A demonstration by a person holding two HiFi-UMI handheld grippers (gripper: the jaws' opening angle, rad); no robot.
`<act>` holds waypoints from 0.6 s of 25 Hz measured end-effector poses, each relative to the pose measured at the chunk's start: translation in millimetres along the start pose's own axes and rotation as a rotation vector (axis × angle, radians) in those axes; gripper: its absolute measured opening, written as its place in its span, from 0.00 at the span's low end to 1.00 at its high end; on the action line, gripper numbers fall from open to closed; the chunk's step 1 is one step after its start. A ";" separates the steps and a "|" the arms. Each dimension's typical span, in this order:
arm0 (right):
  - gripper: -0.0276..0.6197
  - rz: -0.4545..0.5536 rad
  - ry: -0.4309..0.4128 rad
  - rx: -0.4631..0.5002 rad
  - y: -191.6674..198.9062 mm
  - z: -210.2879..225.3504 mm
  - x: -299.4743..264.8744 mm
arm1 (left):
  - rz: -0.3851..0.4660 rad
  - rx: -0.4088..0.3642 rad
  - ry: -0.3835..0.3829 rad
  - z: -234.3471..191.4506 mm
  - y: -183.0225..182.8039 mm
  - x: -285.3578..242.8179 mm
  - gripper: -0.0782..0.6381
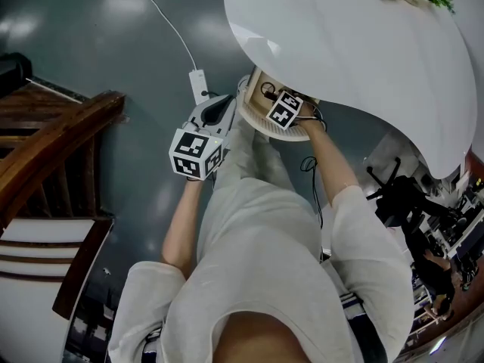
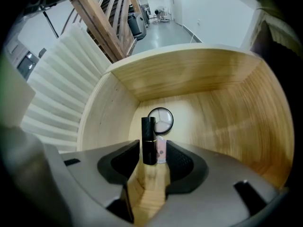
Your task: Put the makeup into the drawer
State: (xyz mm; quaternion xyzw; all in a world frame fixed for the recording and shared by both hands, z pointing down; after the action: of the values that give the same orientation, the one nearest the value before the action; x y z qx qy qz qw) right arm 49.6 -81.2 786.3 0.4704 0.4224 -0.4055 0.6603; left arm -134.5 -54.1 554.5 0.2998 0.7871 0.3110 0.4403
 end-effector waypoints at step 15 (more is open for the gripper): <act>0.27 0.266 0.140 -0.036 -24.1 -20.0 82.8 | 0.044 -0.073 0.046 28.7 -13.9 8.4 0.13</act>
State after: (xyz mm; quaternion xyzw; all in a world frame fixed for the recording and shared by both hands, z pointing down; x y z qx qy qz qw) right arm 49.6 -78.9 697.8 0.5373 0.4084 -0.2728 0.6856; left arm -115.7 -50.1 527.8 0.2933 0.7784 0.3561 0.4258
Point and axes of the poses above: the fingertips, and each gripper's own axes: x backward along the fingers, z to its right, y out of its underside, the point moved 8 cm from there along x, backward along the fingers, and after that the axes turned 11 degrees about z, right-handed, at the moved point
